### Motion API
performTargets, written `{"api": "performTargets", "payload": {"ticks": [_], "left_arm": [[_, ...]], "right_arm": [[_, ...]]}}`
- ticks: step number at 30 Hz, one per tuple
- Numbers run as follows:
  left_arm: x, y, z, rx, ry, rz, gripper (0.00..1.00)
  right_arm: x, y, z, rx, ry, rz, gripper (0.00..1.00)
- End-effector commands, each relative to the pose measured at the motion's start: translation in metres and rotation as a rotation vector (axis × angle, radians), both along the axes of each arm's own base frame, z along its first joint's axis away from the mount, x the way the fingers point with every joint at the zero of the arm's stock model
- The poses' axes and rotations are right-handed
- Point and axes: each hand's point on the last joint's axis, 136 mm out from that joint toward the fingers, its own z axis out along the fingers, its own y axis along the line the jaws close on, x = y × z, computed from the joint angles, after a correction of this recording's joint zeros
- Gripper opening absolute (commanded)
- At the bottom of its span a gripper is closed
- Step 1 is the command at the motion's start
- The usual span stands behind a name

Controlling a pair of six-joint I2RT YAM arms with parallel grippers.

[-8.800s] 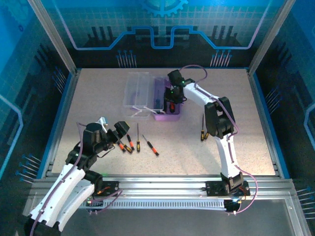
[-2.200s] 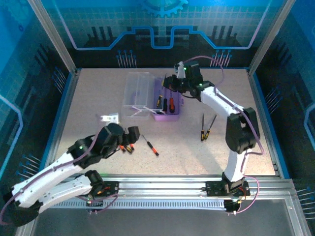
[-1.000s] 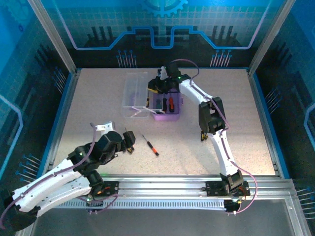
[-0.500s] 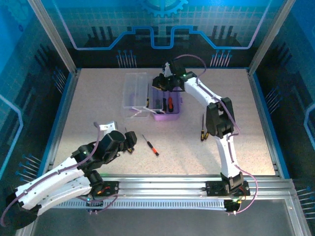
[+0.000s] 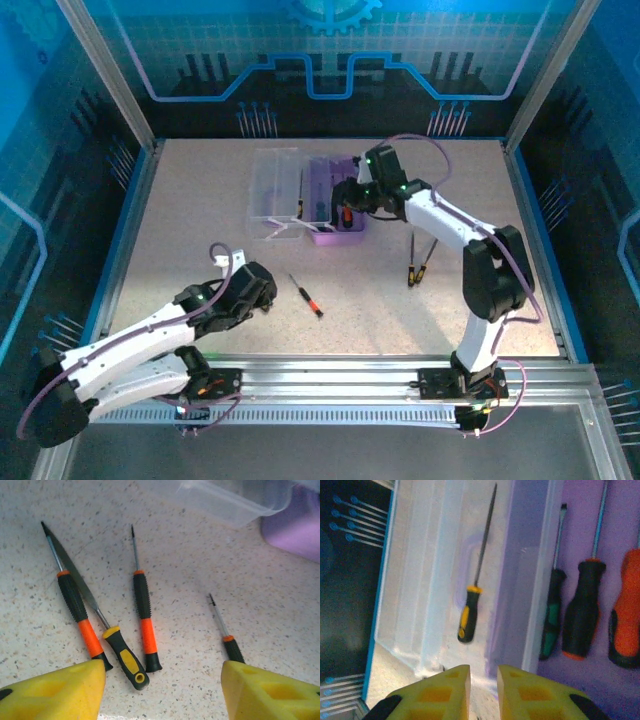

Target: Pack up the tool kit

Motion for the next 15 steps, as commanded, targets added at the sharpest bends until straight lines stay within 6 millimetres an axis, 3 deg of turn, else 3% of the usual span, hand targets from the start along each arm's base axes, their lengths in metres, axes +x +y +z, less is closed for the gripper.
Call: {"api": "performTargets", "payload": {"ticks": [1,8,15], "left_arm": [[-0.002,0.000,-0.027,-0.053,0.074,0.095,0.61],[0.010,-0.008,-0.060,-0.145,0.149,0.124,0.56],[0.025,-0.001,-0.061,-0.167,0.124,0.092,0.48]], "right_arm": [[-0.023,0.000,-0.004,-0.026,-0.038,0.042,0.24],[-0.048,-0.010,-0.022,-0.047,0.002,0.061,0.24],[-0.054,-0.008,-0.028,-0.038,0.023,0.076,0.24]]}}
